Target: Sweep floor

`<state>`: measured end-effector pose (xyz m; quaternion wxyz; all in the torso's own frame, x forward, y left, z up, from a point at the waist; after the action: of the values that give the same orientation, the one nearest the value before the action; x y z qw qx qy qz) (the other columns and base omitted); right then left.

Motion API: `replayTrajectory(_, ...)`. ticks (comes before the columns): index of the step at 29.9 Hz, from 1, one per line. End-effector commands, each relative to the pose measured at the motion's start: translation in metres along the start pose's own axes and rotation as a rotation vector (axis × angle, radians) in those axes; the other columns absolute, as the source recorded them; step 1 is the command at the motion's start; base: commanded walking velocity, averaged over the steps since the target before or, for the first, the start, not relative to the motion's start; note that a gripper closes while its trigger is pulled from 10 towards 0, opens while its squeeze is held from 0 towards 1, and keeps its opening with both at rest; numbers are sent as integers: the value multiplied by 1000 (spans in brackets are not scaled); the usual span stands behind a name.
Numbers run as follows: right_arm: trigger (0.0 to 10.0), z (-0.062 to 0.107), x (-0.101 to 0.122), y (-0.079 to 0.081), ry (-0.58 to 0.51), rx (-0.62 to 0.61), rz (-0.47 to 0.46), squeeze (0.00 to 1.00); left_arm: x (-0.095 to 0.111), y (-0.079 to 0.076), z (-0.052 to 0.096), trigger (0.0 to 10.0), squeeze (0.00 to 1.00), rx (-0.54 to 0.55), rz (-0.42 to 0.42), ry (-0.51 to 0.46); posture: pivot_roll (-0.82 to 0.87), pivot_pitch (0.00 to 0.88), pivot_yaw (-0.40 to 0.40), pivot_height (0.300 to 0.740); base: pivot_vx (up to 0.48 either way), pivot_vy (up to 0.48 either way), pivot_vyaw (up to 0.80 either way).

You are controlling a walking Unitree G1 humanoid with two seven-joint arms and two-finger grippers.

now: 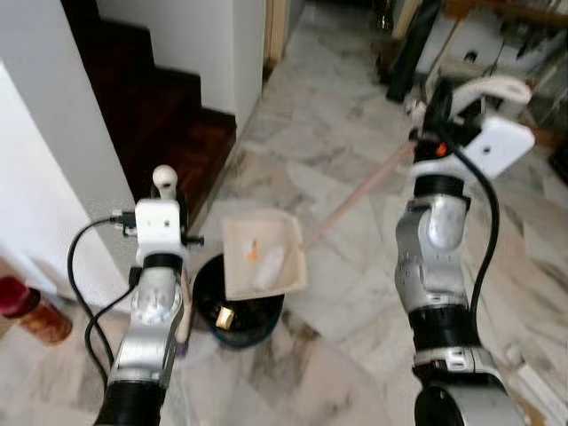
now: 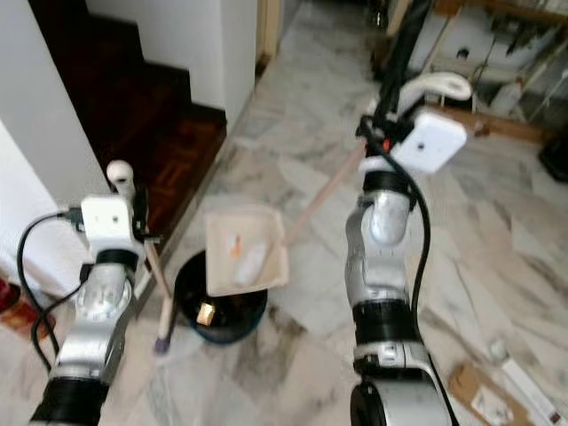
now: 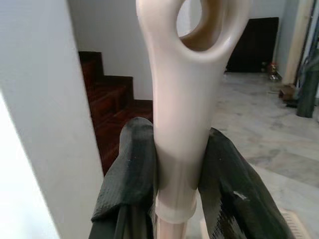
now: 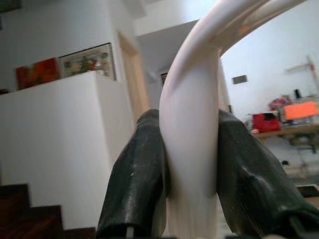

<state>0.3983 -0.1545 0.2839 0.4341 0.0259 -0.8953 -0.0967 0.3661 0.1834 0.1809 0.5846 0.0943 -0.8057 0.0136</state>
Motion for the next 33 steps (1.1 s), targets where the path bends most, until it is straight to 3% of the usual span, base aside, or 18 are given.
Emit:
replayTrajectory(1, 10000, -7, 28, 9, -111, 20, -45, 0, 15, -7, -1, 10000, 0, -19, 16, -59, 123, 59, -87, 740, 0, 0, 0)
replayTrajectory(8, 10000, -6, 36, 32, -144, 90, -89, 0, 15, -8, 0, 10000, 0, -24, 19, -61, 125, 57, -89, 740, 0, 0, 0)
replayTrajectory(16, 10000, 2, 57, 61, -236, 203, -74, 0, 16, -9, 0, 10000, 0, -31, 20, -66, 125, 50, -90, 740, 0, 0, 0)
replayTrajectory(25, 10000, 12, 81, 88, -353, 321, -31, 0, 16, -11, 1, 10000, 0, -40, 13, -66, 124, 55, -93, 740, 0, 0, 0)
replayTrajectory(33, 10000, 25, 103, 99, -498, 363, 72, 0, 15, -10, 1, 10000, 0, -39, 5, -66, 123, 60, -93, 740, 0, 0, 0)
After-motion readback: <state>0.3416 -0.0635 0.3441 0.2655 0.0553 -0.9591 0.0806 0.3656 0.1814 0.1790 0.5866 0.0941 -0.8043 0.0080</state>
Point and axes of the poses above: a point about 5 cm out from each wrist's last joint towards the gripper, its own z axis pointing back from the gripper into the wrist, its own x axis along the axis of the wrist's last joint, y = z × x, the point moved 6 cm from there along -z, pointing out of the wrist towards the gripper, and after that the axes turned 2 degrees about z, right-handed, at the moved point
